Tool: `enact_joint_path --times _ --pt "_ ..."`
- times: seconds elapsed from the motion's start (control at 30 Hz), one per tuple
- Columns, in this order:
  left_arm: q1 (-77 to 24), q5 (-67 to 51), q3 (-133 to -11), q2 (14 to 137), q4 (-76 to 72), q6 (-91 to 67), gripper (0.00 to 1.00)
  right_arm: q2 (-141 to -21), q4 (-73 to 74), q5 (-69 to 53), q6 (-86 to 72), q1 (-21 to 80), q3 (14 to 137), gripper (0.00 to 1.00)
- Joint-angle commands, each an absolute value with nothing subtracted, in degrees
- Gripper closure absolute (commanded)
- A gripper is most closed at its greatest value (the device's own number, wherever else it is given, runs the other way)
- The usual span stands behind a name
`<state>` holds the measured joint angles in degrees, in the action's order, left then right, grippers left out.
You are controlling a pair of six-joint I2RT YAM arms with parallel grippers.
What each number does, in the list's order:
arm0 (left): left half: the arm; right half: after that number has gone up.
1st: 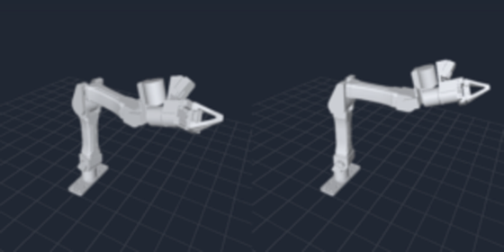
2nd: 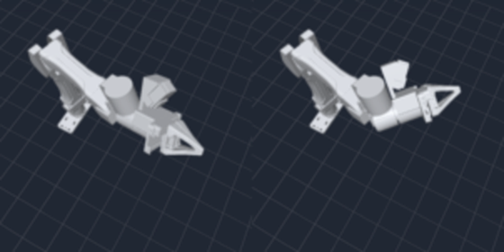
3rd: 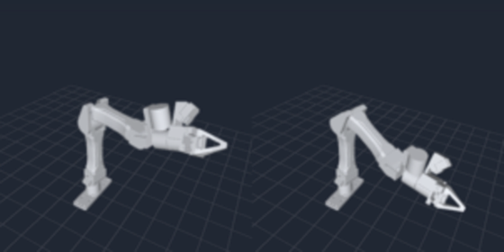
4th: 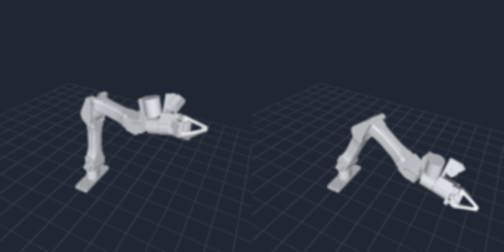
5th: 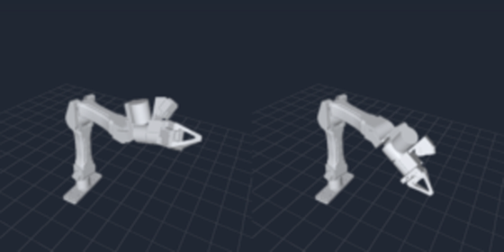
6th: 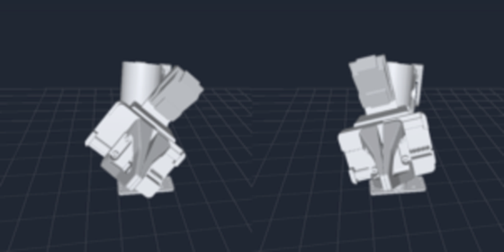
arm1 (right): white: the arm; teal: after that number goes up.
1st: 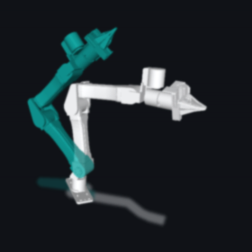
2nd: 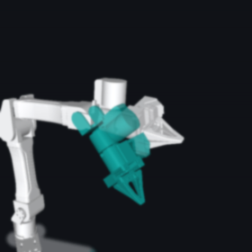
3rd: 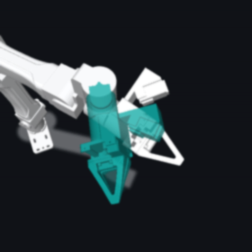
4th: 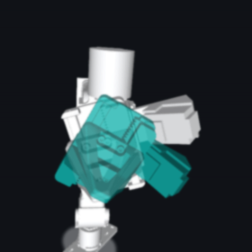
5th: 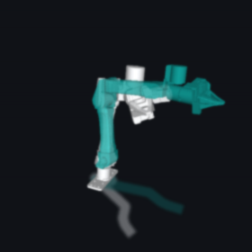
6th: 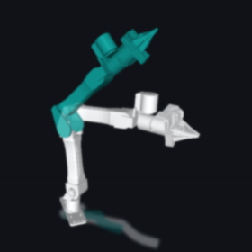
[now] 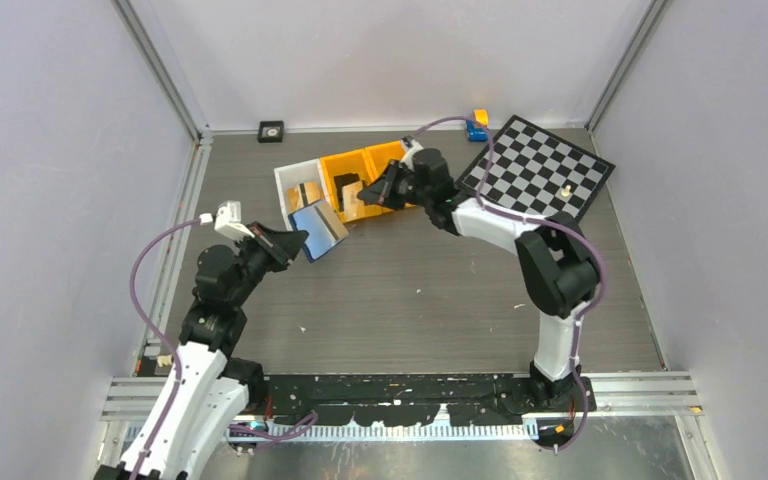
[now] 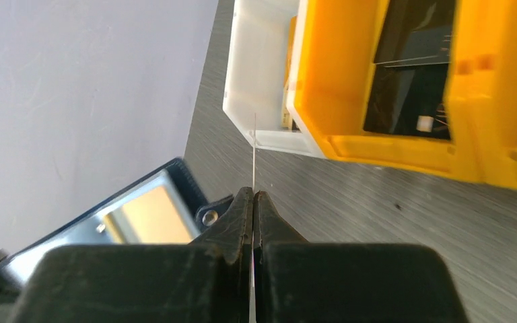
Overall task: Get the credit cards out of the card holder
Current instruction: Place the credit card in the storage box.
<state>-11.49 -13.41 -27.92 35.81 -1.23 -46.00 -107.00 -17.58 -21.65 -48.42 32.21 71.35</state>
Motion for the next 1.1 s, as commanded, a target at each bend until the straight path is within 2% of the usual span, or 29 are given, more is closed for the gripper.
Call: enact_joint_path --times 0.0,0.43,0.83,0.87,0.97,1.07 --pt "-11.07 -9.73 -30.89 30.87 4.53 -42.90 1.00 -112.89 -10.94 -18.12 -45.75 36.41 84.16 0.99" --pt "-11.08 -5.16 -31.45 17.80 8.69 -41.43 1.00 -131.46 -1.04 -15.95 -44.23 40.14 109.47 0.99" --pt "-11.08 -5.71 -31.21 19.24 8.18 -42.19 1.00 -144.69 9.22 -15.68 -41.17 40.21 131.51 1.00" --pt "-11.07 -5.67 -31.17 19.35 8.18 -42.19 1.00 -145.64 9.91 -15.42 -40.95 40.18 132.75 0.97" --pt "-11.09 -5.75 -30.58 19.62 7.57 -42.19 1.00 -145.04 10.92 -14.55 -40.29 40.20 133.28 0.72" --pt "-11.07 -7.24 -29.75 20.83 5.53 -42.41 1.00 -141.16 11.08 -13.45 -38.61 40.20 129.47 0.62"
